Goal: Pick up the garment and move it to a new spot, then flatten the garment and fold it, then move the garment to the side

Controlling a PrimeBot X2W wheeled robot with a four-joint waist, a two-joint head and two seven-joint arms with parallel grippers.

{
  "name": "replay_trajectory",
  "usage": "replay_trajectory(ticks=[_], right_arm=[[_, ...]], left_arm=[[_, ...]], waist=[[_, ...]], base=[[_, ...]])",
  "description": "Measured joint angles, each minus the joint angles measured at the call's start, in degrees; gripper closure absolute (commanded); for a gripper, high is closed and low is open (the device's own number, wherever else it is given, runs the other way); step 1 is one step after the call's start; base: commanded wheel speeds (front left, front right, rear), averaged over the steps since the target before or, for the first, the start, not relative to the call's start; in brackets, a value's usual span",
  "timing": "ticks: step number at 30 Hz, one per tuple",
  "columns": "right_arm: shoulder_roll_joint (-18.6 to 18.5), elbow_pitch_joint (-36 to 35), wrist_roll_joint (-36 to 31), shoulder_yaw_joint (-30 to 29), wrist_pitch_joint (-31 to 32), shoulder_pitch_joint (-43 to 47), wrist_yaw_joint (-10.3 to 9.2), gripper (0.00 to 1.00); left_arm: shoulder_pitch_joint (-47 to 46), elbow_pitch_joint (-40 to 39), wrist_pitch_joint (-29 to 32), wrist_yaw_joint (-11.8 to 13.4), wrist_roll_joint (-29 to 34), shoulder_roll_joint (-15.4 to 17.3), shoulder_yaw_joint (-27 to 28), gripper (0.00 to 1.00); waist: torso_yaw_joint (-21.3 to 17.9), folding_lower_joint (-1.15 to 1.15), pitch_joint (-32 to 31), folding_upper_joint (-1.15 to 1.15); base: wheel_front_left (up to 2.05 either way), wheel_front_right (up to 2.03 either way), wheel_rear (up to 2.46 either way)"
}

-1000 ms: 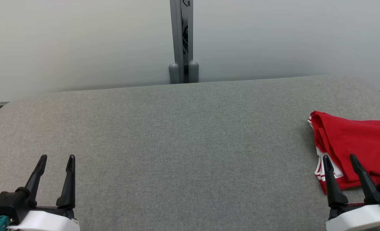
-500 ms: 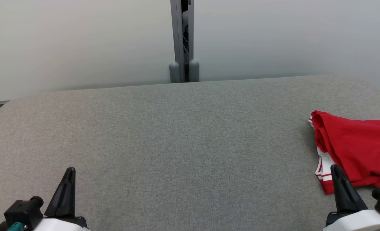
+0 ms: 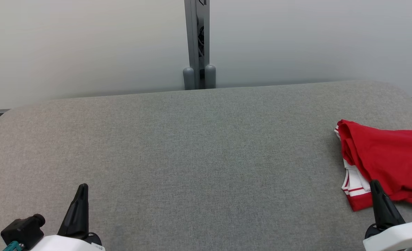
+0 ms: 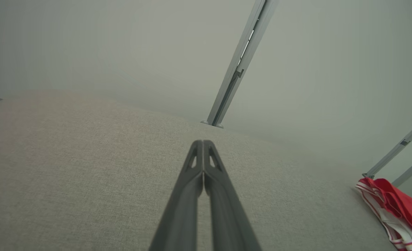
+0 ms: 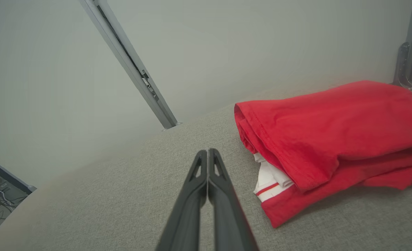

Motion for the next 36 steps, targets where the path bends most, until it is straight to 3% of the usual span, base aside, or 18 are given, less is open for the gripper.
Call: replay_trajectory(ticks=[36], right_arm=[[-0.5, 5.0, 27.3, -6.8, 9.2, -4.3, -0.01, 1.0]], left_arm=[[-2.4, 2.6, 0.5, -5.9, -21.1, -6.9, 1.1, 1.0]], waist=[[-0.1, 0.0, 0.3, 0.0]], base=[[0.0, 0.0, 0.0]])
